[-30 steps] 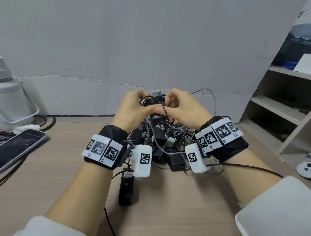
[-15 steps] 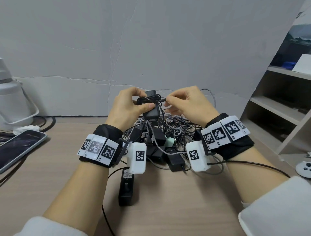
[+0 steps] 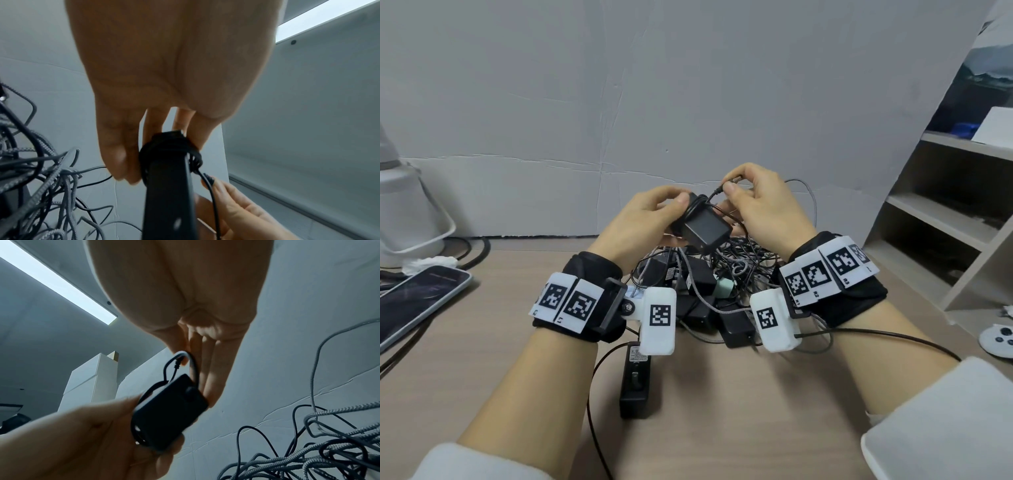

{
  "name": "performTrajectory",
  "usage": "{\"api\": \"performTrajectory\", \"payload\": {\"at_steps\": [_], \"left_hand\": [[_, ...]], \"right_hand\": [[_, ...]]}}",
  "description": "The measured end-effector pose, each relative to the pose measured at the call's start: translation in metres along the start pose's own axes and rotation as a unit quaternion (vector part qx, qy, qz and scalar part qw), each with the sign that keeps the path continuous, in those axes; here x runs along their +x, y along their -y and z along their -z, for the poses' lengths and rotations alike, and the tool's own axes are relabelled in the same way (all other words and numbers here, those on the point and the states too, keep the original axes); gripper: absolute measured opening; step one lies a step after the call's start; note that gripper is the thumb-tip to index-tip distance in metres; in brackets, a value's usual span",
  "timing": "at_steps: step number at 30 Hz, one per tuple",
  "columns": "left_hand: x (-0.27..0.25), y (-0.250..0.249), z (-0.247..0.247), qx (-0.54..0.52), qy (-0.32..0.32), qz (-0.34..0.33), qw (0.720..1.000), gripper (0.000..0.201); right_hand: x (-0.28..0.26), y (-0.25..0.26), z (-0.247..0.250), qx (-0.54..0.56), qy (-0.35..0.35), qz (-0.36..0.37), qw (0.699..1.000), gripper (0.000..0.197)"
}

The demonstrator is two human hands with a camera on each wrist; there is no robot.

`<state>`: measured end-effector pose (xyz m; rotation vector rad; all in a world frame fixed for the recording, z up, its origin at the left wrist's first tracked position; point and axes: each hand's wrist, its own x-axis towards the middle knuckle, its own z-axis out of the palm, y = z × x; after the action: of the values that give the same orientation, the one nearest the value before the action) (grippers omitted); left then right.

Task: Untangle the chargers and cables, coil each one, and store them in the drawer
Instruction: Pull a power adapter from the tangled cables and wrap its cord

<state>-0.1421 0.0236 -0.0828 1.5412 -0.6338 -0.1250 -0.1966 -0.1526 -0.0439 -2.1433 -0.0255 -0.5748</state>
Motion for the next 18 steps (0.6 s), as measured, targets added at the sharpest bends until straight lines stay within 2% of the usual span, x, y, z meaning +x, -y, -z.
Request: {"api": "performTrajectory", "payload": {"at_steps": [2, 6, 12, 16, 18], "left_hand": [[0.001, 0.002, 0.002, -0.006, 0.023, -0.001, 1.0, 0.022], [0.0, 0.003, 0.0, -0.024, 0.069, -0.006, 0.997, 0.031], [-0.002, 0.003, -0.001, 0.028, 0.09, -0.034, 0.995, 0.036], [-0.001, 0.002, -0.007, 0.01, 0.068, -0.091, 0.994, 0.04], [0.001, 0.004, -0.011, -0.02, 0.061, -0.112, 0.992, 0.041]], "right_hand": [[-0.001, 0.0, 0.005, -0.021, -0.015, -0.002, 1.0, 0.01], [-0.001, -0.002, 0.008, -0.042, -0.02, -0.004, 0.999, 0.015], [0.0, -0.008, 0.004, -0.051, 0.009, -0.044, 0.998, 0.022], [0.0, -0.006, 0.003, 0.056, 0.013, -0.108, 0.992, 0.021], [-0.006, 0.0, 0.005, 0.155, 0.024, -0.148, 0.977, 0.022]]}}
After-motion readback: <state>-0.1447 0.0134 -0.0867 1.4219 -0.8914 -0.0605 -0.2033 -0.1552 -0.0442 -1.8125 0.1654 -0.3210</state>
